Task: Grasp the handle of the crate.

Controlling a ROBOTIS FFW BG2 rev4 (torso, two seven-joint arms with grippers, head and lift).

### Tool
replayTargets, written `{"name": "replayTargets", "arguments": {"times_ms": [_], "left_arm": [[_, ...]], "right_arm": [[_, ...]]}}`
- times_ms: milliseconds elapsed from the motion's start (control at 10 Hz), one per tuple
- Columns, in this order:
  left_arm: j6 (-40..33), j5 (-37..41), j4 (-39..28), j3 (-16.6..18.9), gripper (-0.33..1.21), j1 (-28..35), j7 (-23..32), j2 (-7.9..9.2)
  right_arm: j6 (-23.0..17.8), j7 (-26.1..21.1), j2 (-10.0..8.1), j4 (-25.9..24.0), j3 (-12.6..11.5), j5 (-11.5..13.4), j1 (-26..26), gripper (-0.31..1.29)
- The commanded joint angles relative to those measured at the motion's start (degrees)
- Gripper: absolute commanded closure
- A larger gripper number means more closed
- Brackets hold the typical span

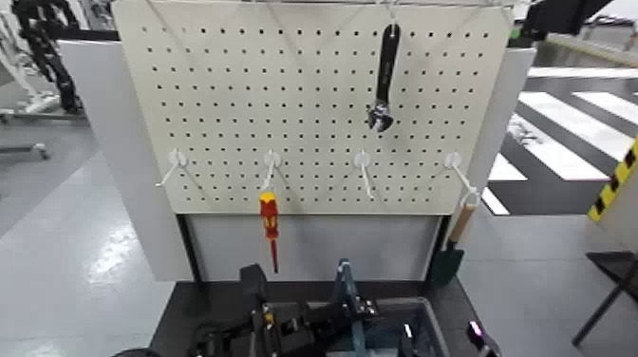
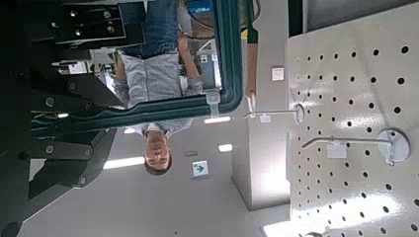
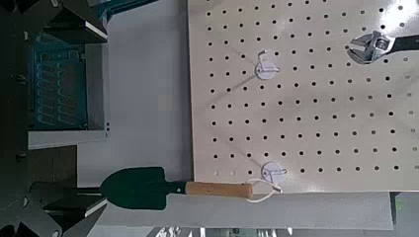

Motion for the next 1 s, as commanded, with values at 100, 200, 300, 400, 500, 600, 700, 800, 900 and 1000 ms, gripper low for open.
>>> {"name": "replayTargets", "arguments": {"times_ms": [100,200,300,400,500,600,700,800,900,1000], "left_arm": [[0.0,0.4,0.1,-0.1,1.18,-0.1,0.0,-0.18],[0.0,0.5,0.1,-0.1,1.18,-0.1,-0.1,-0.18],[0.0,0.5,0.2,-0.1,1.18,-0.1,-0.1,-0.18],[0.0,0.5,0.2,-0.1,1.18,-0.1,-0.1,-0.18],[0.0,0.6,0.3,-0.1,1.18,-0.1,-0.1,-0.18],[0.0,0.7,0.3,-0.1,1.18,-0.1,-0.2,-0.26],[0.0,0.7,0.3,-0.1,1.18,-0.1,-0.2,-0.26],[0.0,0.8,0.3,-0.1,1.18,-0.1,-0.2,-0.26],[0.0,0.8,0.3,-0.1,1.18,-0.1,-0.2,-0.26],[0.0,0.8,0.4,-0.2,1.18,-0.1,-0.2,-0.26]], "right_arm": [[0.2,0.0,-0.12,0.1,0.1,0.0,-0.1,0.15],[0.2,0.0,-0.12,0.1,0.1,0.0,-0.2,0.15],[0.2,0.0,-0.12,0.2,0.1,0.0,-0.2,0.15],[0.2,0.0,-0.12,0.2,0.1,0.0,-0.2,0.15],[0.2,0.0,-0.12,0.2,0.2,0.0,-0.2,0.15],[0.2,0.0,-0.21,0.2,0.2,0.0,-0.3,0.15],[0.2,0.0,-0.21,0.2,0.2,0.0,-0.3,0.15],[0.2,0.0,-0.21,0.2,0.2,0.0,-0.3,0.15],[0.2,0.1,-0.21,0.2,0.2,0.1,-0.3,0.15],[0.3,0.0,-0.21,0.2,0.2,0.3,-0.4,0.15]]}}
